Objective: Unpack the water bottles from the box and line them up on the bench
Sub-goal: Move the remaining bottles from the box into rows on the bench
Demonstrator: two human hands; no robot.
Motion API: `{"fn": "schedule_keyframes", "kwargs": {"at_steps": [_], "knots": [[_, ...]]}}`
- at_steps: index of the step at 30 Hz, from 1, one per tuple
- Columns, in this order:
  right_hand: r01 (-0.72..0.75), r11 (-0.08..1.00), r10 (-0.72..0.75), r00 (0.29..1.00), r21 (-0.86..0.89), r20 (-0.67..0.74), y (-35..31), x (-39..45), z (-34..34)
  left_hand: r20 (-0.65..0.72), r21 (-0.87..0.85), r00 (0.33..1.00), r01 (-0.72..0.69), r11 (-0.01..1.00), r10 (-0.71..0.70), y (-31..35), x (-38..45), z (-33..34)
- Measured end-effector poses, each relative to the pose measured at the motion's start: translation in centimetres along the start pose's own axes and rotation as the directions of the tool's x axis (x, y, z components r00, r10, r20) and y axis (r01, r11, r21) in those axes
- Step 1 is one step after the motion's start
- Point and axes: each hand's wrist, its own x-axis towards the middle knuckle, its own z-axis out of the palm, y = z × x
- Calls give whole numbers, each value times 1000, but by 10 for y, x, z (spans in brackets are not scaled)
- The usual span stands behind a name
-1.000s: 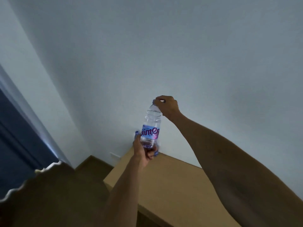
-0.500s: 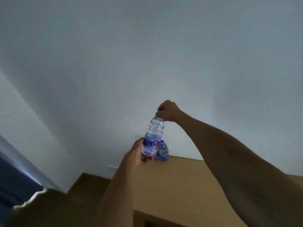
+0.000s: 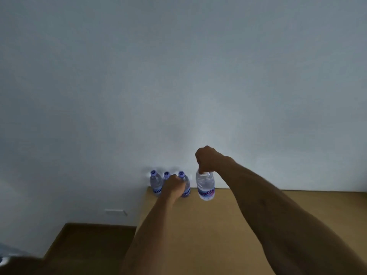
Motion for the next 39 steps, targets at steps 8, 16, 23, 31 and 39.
{"fn": "schedule_keyframes", "kwargs": {"at_steps": [8, 16, 23, 31, 39], "knots": [[6, 999, -1, 995, -48, 100, 33, 95, 77, 97, 457, 995, -59, 887, 16, -52, 61, 1], [80, 997, -79, 993, 0, 89, 37, 144, 135, 392, 410, 914, -75, 909, -101, -65, 104, 39], [78, 997, -77, 995, -10, 67, 40, 152, 164, 440, 401, 896, -137, 906, -59, -54, 137, 48], [-20, 995, 10, 995, 101, 99, 41, 160, 149, 459, 459, 887, -286, 841, 52, -52, 168, 38], [-197, 977, 175, 961, 85, 213, 21, 154, 107, 465, 492, 876, -374, 787, 126, -46, 176, 12]]}}
